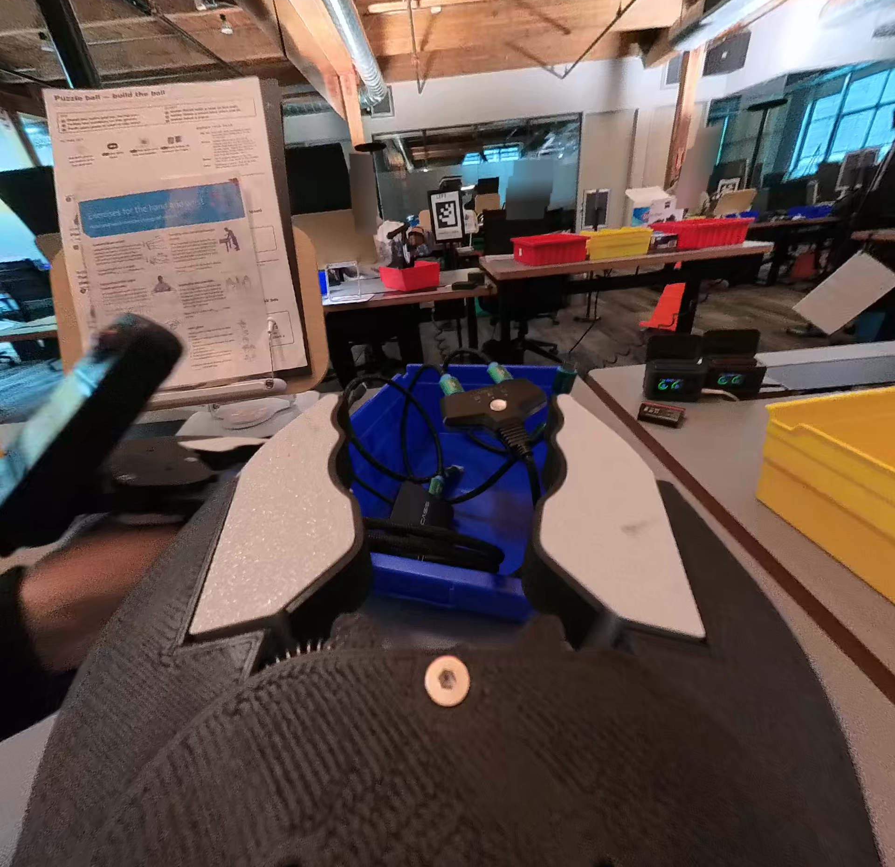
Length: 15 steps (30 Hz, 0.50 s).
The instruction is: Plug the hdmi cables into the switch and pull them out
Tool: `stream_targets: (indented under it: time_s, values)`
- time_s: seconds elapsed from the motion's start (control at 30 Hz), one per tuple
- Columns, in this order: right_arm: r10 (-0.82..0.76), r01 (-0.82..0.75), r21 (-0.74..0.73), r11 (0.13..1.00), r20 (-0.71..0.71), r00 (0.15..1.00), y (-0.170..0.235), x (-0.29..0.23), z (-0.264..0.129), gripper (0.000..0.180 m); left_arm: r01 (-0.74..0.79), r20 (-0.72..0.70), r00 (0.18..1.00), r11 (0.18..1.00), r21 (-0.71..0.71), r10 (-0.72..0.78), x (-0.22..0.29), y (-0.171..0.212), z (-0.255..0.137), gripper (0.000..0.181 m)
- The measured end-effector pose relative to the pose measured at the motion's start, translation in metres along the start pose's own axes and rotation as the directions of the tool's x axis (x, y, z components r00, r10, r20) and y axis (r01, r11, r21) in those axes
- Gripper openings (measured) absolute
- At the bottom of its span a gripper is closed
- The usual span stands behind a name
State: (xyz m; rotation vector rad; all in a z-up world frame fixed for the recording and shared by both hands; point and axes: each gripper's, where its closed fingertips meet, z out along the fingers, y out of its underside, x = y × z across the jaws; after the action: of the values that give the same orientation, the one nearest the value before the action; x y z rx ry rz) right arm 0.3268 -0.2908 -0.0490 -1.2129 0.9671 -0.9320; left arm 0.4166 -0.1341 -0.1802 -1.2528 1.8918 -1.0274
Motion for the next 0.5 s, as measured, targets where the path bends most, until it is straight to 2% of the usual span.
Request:
stream_targets:
  time_s: [0.07, 0.1, 0.13, 0.17, 0.2, 0.33, 0.5]
  values:
    - [0.038, -0.037, -0.029, 0.999, 0.029, 0.999, 0.009, 0.000, 0.003, 0.078, 0.027, 0.031, 0.999, 0.996, -0.087, -0.025, -0.003, 0.016, 0.016, 0.065]
    - [0.053, -0.052, -0.037, 0.998, 0.043, 0.998, 0.011, -0.001, 0.005, 0.078, 0.045, 0.000, 0.999, 0.995, -0.092, -0.045, -0.001, 0.019, 0.020, 0.063]
    - [0.064, -0.062, -0.037, 0.997, 0.053, 0.997, 0.013, -0.001, 0.006, 0.077, 0.093, -0.025, 0.995, 0.992, -0.081, -0.095, 0.001, 0.019, 0.022, 0.051]
    - [0.072, -0.070, -0.033, 0.997, 0.059, 0.996, 0.014, -0.001, 0.007, 0.076, 0.139, -0.049, 0.989, 0.988, -0.069, -0.142, 0.002, 0.018, 0.021, 0.019]
    - [0.081, -0.079, -0.030, 0.996, 0.064, 0.995, 0.014, -0.001, 0.008, 0.074, 0.151, -0.059, 0.986, 0.986, -0.064, -0.155, 0.000, 0.018, 0.019, 0.014]
    - [0.090, -0.086, -0.040, 0.996, 0.107, 0.990, 0.011, -0.010, 0.006, 0.073, 0.065, -0.022, 0.998, 0.995, -0.070, -0.067, -0.020, 0.031, -0.004, 0.007]
    - [0.003, -0.004, 0.010, 1.000, 0.144, 0.990, -0.005, -0.038, -0.002, 0.062, 0.112, -0.048, 0.992, 0.992, -0.058, -0.115, -0.057, 0.070, -0.066, 0.005]
